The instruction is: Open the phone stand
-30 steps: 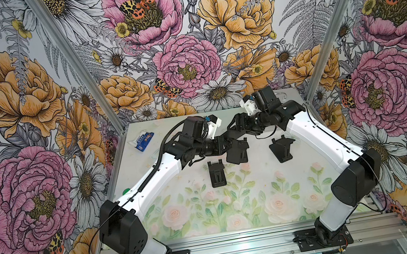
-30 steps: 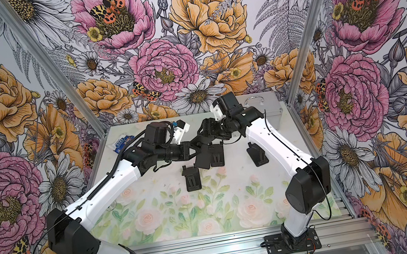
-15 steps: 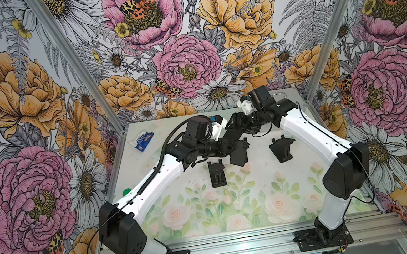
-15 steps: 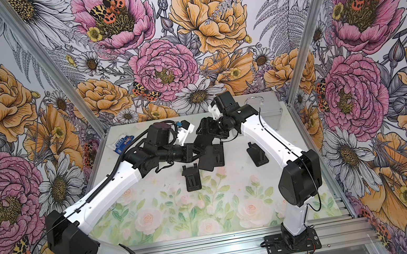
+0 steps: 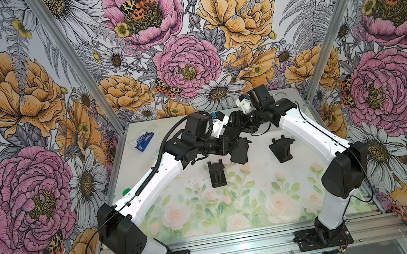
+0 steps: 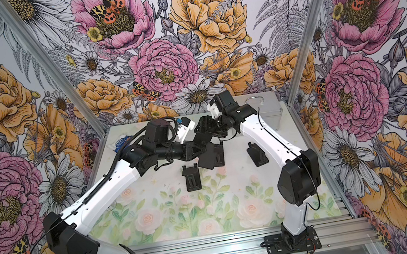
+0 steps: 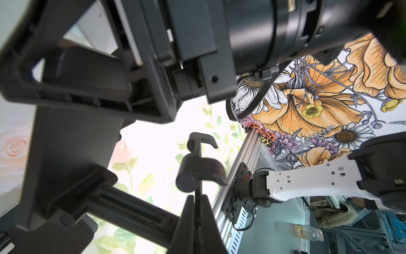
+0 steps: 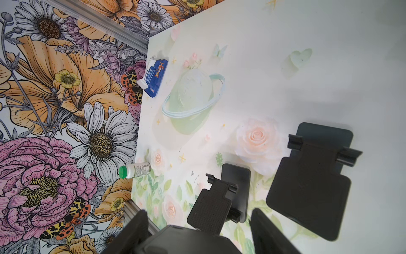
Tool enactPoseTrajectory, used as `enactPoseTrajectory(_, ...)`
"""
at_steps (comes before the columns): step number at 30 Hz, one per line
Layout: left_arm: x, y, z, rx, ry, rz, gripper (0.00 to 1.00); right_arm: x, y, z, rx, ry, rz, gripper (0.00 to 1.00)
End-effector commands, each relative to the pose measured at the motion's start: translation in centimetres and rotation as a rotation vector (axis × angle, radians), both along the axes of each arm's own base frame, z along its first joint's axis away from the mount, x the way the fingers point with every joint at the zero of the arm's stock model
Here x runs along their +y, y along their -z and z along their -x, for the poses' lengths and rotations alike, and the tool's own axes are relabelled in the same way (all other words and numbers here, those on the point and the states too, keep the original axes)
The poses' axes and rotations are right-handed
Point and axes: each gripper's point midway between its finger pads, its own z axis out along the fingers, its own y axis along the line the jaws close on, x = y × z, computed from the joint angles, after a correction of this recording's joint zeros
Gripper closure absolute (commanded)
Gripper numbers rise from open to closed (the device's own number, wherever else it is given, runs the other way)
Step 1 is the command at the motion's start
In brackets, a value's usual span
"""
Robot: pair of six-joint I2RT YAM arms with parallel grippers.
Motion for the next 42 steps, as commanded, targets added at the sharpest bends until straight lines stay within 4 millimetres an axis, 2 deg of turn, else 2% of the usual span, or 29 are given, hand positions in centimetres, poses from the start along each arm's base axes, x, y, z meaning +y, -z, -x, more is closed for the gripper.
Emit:
enactPoseTrajectory(1, -0.6, -2.7, 4.7, 0.013, 0.147, 0.062, 1.0, -1.5, -2.5, -4.2, -0.131, 0.138, -0.003, 0.75)
enactPoseTrajectory(4, -0.3, -2.3, 4.2, 0.026, 0.129, 0.058, 1.0, -1.5, -3.9, -4.1, -0.159, 0.138, -0.019, 0.68)
enactPoseTrajectory(9, 0.8, -1.9, 2.7, 0.064, 0.077, 0.065, 1.0, -1.4, -5.6, -3.6, -0.179, 0.129, -0.049, 0.48)
enactPoseTrajectory(19, 2.3, -2.5, 0.3, 0.092, 0.015, 0.094, 1.0, -1.3, -5.8, -2.8, -0.176, 0.113, -0.06, 0.22)
enactPoseTrajectory(24, 2.3, -2.4, -0.5, 0.103, 0.001, 0.095, 1.0, -1.1, -6.3, -2.8, -0.18, 0.1, -0.077, 0.02)
enactPoseTrajectory(27, 2.5, -2.3, -1.1, 0.105, -0.021, 0.091, 1.0, -0.9, -6.4, -2.8, -0.177, 0.091, -0.084, 0.01)
enactPoseTrajectory(31, 4.2, -1.7, -2.9, 0.122, -0.106, 0.079, 1.0, -1.7, -6.3, -2.7, -0.182, 0.112, -0.069, 0.01)
enactPoseTrajectory(35, 7.3, -1.1, -5.2, 0.154, -0.233, 0.096, 1.0, -2.1, -5.7, -2.4, -0.171, 0.11, -0.064, 0.01)
enactPoseTrajectory(42, 12.2, -0.2, -9.6, 0.257, -0.448, 0.239, 1.0, -2.1, -4.1, -2.1, -0.138, 0.1, -0.049, 0.01)
